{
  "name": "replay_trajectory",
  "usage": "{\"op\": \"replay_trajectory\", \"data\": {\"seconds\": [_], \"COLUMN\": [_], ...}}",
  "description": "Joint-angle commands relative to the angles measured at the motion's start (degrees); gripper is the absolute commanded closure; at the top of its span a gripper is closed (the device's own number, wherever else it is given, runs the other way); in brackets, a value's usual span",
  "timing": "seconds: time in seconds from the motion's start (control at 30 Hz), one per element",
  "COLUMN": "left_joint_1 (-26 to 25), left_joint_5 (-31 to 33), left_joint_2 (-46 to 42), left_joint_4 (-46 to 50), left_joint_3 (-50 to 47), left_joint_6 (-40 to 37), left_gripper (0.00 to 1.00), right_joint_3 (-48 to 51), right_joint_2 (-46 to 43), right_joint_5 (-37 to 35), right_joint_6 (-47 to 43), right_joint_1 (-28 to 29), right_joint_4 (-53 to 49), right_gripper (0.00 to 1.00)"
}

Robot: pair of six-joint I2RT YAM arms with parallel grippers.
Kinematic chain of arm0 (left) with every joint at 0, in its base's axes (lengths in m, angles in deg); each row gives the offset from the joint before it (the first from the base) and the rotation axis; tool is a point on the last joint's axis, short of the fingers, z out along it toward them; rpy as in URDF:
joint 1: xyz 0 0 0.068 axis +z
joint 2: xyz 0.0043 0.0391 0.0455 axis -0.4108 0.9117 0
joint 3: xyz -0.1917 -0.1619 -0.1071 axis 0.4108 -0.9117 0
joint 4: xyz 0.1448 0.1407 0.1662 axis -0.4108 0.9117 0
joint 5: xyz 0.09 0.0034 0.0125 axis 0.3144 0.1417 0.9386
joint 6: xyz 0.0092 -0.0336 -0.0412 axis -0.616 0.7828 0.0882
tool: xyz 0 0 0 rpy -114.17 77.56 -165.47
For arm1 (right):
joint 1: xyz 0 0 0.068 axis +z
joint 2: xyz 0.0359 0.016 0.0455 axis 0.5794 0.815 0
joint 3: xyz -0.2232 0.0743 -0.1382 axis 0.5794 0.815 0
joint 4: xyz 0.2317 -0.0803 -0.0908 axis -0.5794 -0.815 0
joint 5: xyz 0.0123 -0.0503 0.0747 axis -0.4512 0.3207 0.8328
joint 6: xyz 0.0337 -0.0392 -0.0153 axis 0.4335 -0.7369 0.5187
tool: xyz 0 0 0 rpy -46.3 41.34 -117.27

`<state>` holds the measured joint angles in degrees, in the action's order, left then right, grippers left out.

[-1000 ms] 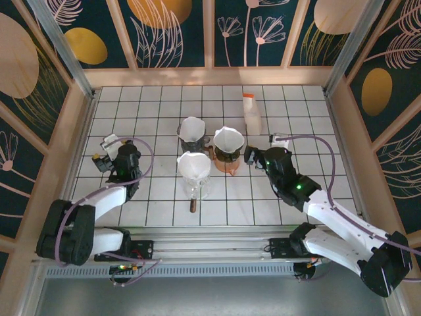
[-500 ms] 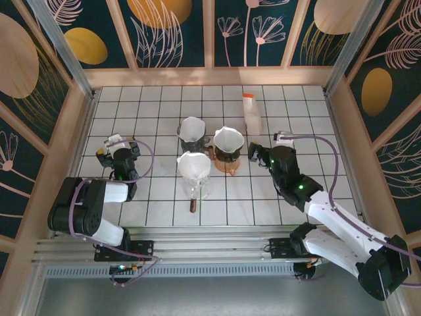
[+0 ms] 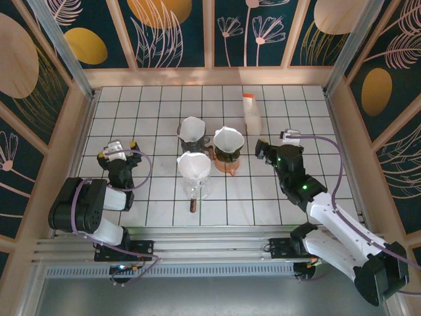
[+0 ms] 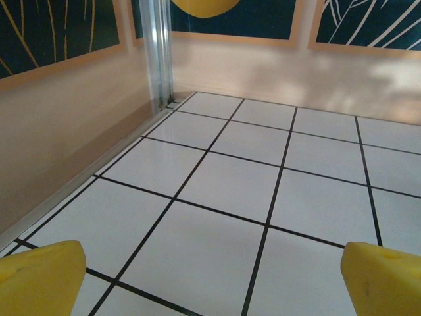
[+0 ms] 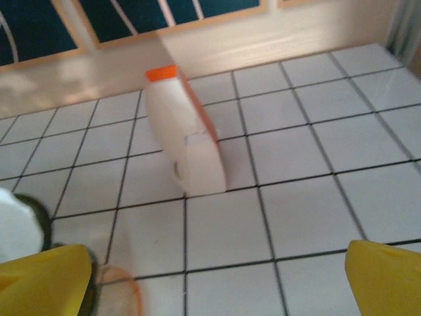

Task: Place the coffee filter in the dripper

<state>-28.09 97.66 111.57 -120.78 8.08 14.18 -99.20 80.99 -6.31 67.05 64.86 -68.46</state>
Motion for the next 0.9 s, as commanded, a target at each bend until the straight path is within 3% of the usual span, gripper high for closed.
{"op": "replay_trajectory", "data": {"seconds": [0.0,0.13,0.27,0.4,0.53,0.57,0.6,0.77,0.8,0.87], "left_joint_1": [0.40,0.46,0.42,0.41,0.41,0.41,0.41,0.41,0.45,0.45], "left_joint_5": [-1.11,-1.03,-1.09,-1.07,-1.10,-1.06,-1.07,-1.11,-1.07,-1.11], "left_joint_2": [-0.60,-0.38,-0.46,-0.49,-0.48,-0.52,-0.52,-0.51,-0.52,-0.53], "left_joint_4": [-2.54,-2.85,-2.69,-2.68,-2.68,-2.68,-2.68,-2.70,-2.68,-2.74], "left_joint_3": [0.58,0.53,0.54,0.54,0.53,0.53,0.53,0.52,0.57,0.53], "left_joint_6": [-0.01,-0.03,-0.02,-0.02,-0.03,-0.03,-0.02,-0.03,-0.03,-0.02], "left_gripper": [0.01,0.01,0.01,0.01,0.01,0.01,0.01,0.01,0.01,0.01], "right_joint_3": [3.70,15.70,20.03,22.44,20.98,19.89,18.30,18.21,20.68,21.43], "right_joint_2": [-1.41,0.28,12.12,25.70,36.26,36.56,36.34,38.33,40.85,39.53], "right_joint_5": [-3.75,-4.10,4.79,8.33,12.48,12.22,16.68,25.51,25.62,22.16], "right_joint_6": [-8.72,-19.75,-16.76,-19.23,-19.79,-18.44,-16.68,-13.23,-13.63,-12.63], "right_joint_1": [-3.07,-8.21,-17.40,-19.84,-22.65,-23.57,-25.77,-31.05,-31.10,-30.59], "right_joint_4": [10.79,36.87,51.20,68.48,75.51,73.07,69.31,70.55,78.58,76.65], "right_gripper": [0.01,0.01,0.01,0.01,0.01,0.01,0.01,0.01,0.01,0.01]}}
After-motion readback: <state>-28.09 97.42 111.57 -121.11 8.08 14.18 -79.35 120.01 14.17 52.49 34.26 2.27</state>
